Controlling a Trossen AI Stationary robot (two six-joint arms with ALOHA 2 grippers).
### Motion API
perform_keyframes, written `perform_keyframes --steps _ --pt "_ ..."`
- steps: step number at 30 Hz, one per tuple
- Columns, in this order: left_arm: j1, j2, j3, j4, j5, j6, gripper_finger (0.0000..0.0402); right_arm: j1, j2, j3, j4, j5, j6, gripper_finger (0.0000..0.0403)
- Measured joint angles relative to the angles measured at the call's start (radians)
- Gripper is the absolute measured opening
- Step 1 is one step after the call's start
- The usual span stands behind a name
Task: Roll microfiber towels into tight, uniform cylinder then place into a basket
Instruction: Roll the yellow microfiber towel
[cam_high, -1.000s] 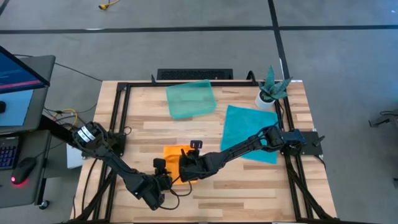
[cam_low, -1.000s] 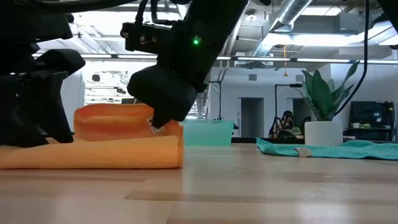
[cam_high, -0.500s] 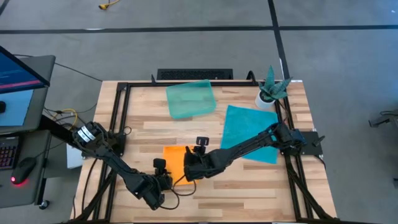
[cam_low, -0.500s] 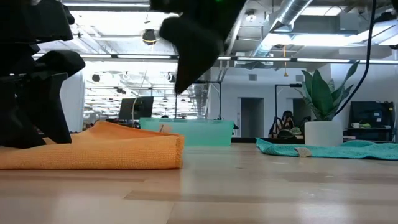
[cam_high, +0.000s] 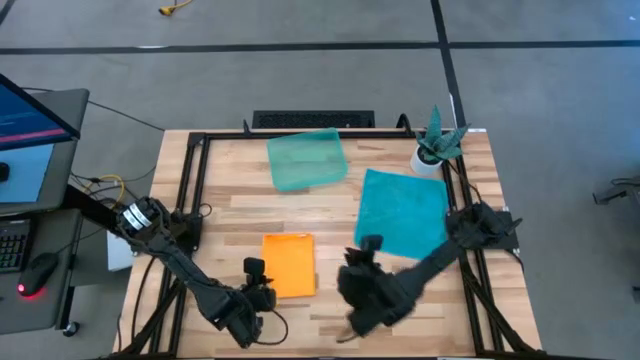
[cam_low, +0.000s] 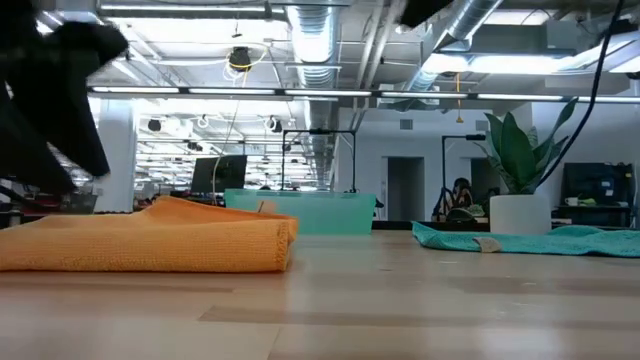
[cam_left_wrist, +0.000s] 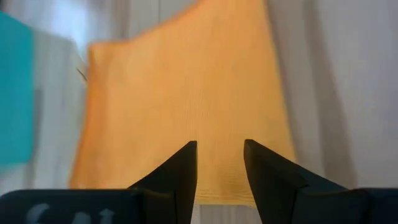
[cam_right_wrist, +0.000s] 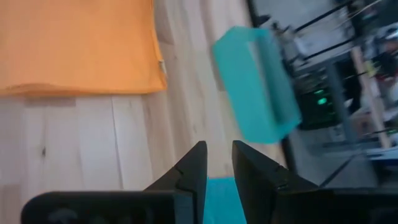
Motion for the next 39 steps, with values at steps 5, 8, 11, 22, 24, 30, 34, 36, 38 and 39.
perform_keyframes --steps 5,8,11,22,24,30,34,36,38,39 --pt "-0.068 0.0 0.111 -0.124 -0.095 -0.028 0.0125 0.095 -0.002 0.0 -0.136 0.105 0.128 0.0097" --pt "-0.112 0.0 0.179 -0.187 -0.142 -0.046 0.0125 0.131 -0.002 -0.004 -0.167 0.13 0.172 0.0097" --pt "-0.155 0.0 0.231 -0.191 -0.19 -0.038 0.0125 0.153 -0.002 -0.007 -0.169 0.163 0.17 0.0097" --pt "-0.202 0.0 0.237 -0.163 -0.254 0.01 0.0125 0.103 -0.002 -0.007 -0.154 0.196 0.185 0.0097" --pt "-0.196 0.0 0.219 -0.163 -0.254 0.009 0.0125 0.084 -0.002 -0.008 -0.149 0.174 0.186 0.0097" --pt "-0.162 0.001 0.161 -0.168 -0.2 -0.023 0.0125 0.035 -0.001 -0.088 -0.097 0.159 0.171 0.0097" --pt "-0.139 0.001 0.125 -0.165 -0.148 -0.05 0.0125 0.001 0.0 -0.159 -0.064 0.125 0.167 0.0097" --pt "-0.127 0.001 0.113 -0.169 -0.138 -0.062 0.0125 -0.013 0.0 -0.192 -0.052 0.112 0.166 0.0097" --pt "-0.116 0.001 0.102 -0.156 -0.138 -0.065 0.0125 -0.023 0.0 -0.214 -0.038 0.099 0.166 0.0097" --pt "-0.111 0.001 0.097 -0.156 -0.138 -0.065 0.0125 -0.028 -0.001 -0.226 -0.02 0.092 0.162 0.0097"
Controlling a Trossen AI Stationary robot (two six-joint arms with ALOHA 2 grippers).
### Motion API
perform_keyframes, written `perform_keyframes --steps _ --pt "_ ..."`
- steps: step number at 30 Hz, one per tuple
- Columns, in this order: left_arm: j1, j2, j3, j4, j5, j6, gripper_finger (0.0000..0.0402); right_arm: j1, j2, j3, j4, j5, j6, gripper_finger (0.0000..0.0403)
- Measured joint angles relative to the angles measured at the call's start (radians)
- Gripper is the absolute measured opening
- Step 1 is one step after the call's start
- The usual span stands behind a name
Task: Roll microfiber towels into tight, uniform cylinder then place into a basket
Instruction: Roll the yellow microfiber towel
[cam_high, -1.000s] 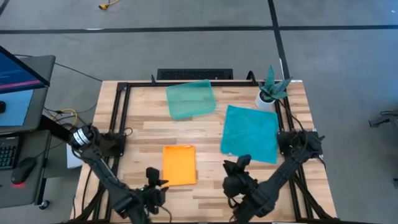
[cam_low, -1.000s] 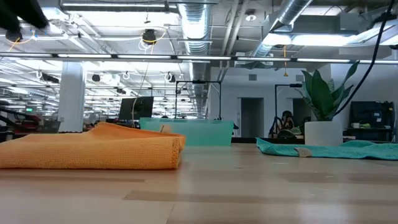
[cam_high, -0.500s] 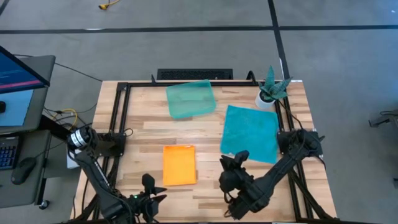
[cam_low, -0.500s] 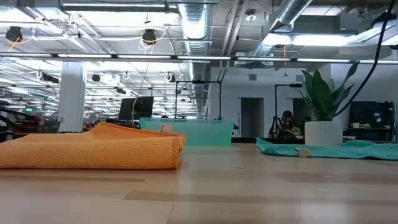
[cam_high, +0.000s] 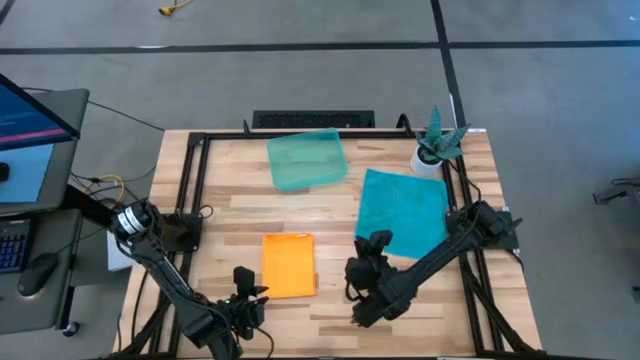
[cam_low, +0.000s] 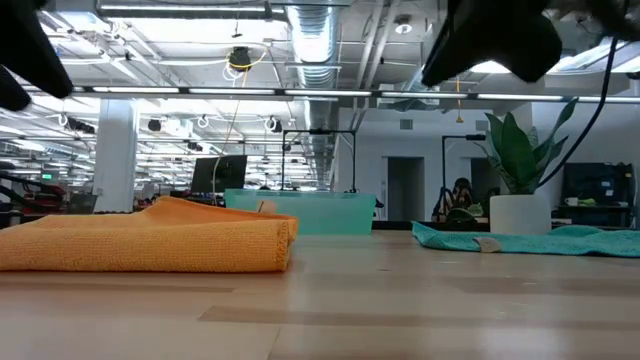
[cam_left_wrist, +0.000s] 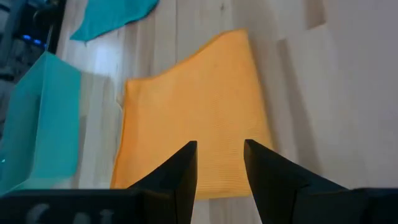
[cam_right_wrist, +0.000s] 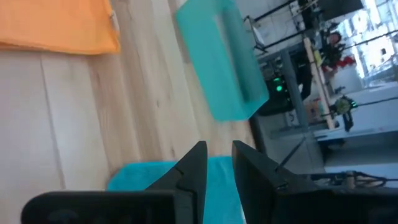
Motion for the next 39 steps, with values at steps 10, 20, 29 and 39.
perform_keyframes --steps 10,20,29,39 --pt "0.035 0.0 -0.073 0.008 0.047 -0.05 0.0125 -0.007 0.001 -0.027 0.054 -0.085 -0.067 0.0097" --pt "0.053 0.0 -0.109 0.068 0.061 -0.049 0.0125 -0.001 0.0 -0.068 0.086 -0.085 -0.075 0.0097" --pt "0.097 0.0 -0.109 0.175 0.061 0.03 0.0125 -0.087 0.0 -0.099 0.472 -0.305 -0.41 0.0097" --pt "0.133 0.0 -0.109 0.313 0.116 0.158 0.0125 -0.159 0.005 -0.099 0.947 -0.693 -0.712 0.0097"
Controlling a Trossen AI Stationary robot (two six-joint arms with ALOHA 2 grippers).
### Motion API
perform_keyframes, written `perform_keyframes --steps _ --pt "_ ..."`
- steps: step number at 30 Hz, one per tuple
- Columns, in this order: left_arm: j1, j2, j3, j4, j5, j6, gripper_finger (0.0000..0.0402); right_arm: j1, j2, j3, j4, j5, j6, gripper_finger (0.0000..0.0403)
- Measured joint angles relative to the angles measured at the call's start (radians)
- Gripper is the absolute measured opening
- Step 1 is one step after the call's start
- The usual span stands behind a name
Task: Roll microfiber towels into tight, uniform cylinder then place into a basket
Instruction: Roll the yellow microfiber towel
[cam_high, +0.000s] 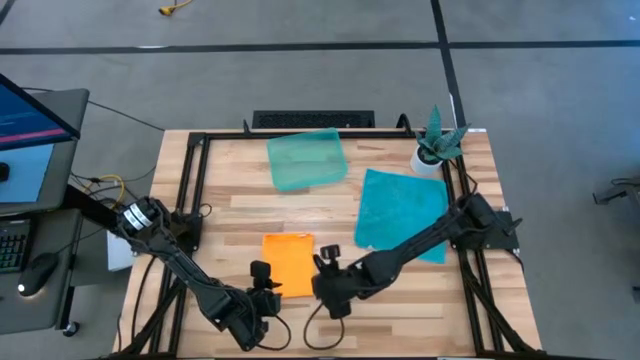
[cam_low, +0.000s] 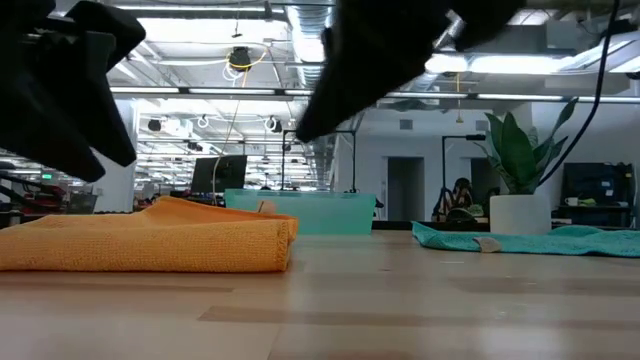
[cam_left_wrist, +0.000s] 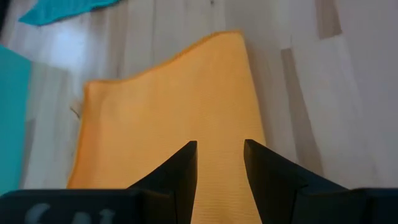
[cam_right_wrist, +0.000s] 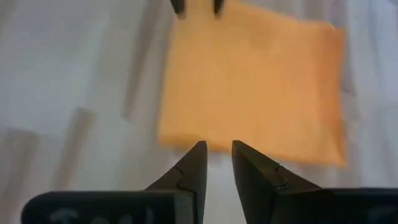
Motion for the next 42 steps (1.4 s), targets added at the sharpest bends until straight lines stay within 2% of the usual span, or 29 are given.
perform_keyframes --steps 4,17,23,31,36,42 --pt "0.001 0.0 0.0 0.0 0.024 0.0 0.0125 -0.014 0.002 0.0 0.069 -0.071 -0.029 0.0097" --pt "0.001 0.0 0.0 -0.001 0.033 0.0 0.0125 -0.036 0.003 -0.17 0.424 -0.084 -0.091 0.0097" --pt "0.001 0.0 0.0 -0.002 0.034 0.0 0.0125 -0.059 0.003 -0.208 0.535 -0.184 -0.081 0.0097" --pt "0.006 0.0 -0.007 0.002 0.085 -0.001 0.0125 -0.066 0.027 -0.221 0.59 -0.201 -0.062 0.0097" --pt "0.012 0.0 -0.055 0.004 0.086 -0.021 0.0125 -0.067 0.099 -0.211 0.645 -0.211 -0.093 0.0097" --pt "0.02 0.0 -0.13 0.01 0.122 -0.089 0.0125 -0.092 0.135 -0.214 0.607 -0.239 -0.064 0.0097"
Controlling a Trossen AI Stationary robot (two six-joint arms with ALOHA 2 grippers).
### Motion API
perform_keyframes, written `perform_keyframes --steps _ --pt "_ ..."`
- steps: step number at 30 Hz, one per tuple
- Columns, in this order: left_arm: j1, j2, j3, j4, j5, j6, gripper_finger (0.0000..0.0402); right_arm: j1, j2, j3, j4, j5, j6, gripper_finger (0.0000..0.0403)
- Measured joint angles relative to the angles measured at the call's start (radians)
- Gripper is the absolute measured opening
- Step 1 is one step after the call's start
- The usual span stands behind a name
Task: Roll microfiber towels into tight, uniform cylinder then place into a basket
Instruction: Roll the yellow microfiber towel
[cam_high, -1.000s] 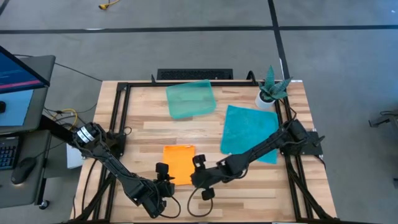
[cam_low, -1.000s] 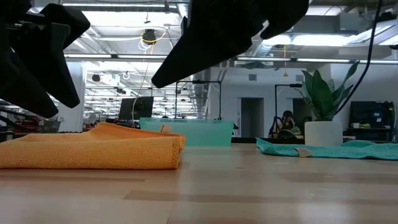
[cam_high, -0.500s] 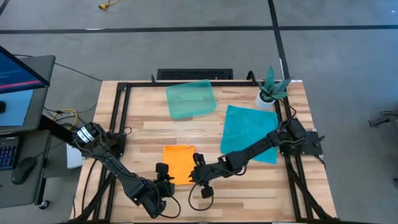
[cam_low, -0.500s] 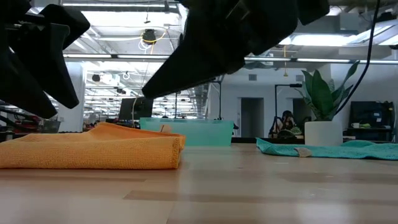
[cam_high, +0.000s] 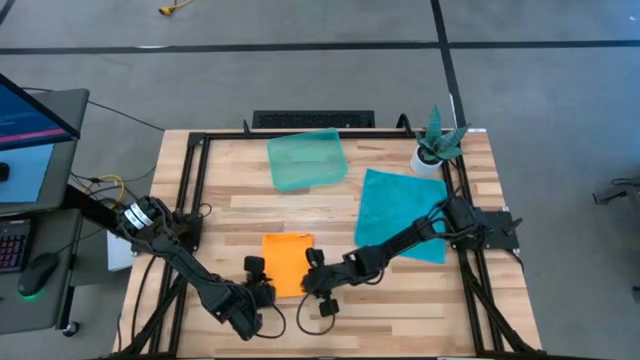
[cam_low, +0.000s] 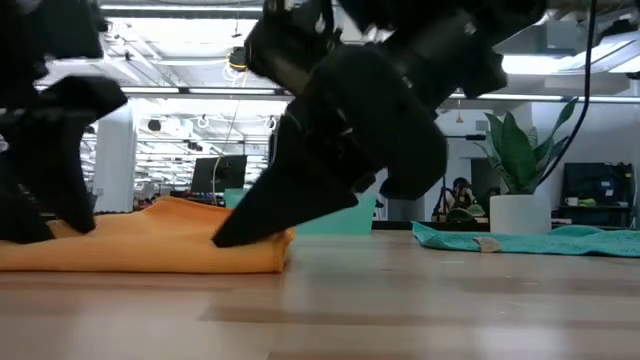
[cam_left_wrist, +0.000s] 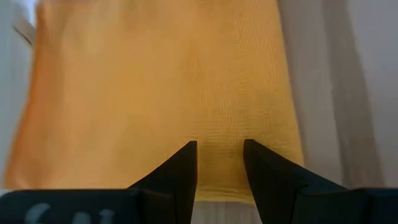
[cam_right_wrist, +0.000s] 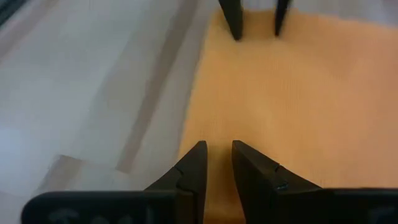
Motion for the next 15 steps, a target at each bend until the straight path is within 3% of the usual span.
perform_keyframes --steps 6,15 --pt "0.006 -0.003 -0.03 0.034 0.0 -0.027 0.0125 -0.028 -0.001 0.003 -0.055 -0.093 0.078 0.0097" --pt "0.008 0.0 -0.007 0.033 0.017 0.016 0.0125 -0.03 -0.013 0.002 -0.079 -0.095 0.058 0.0097"
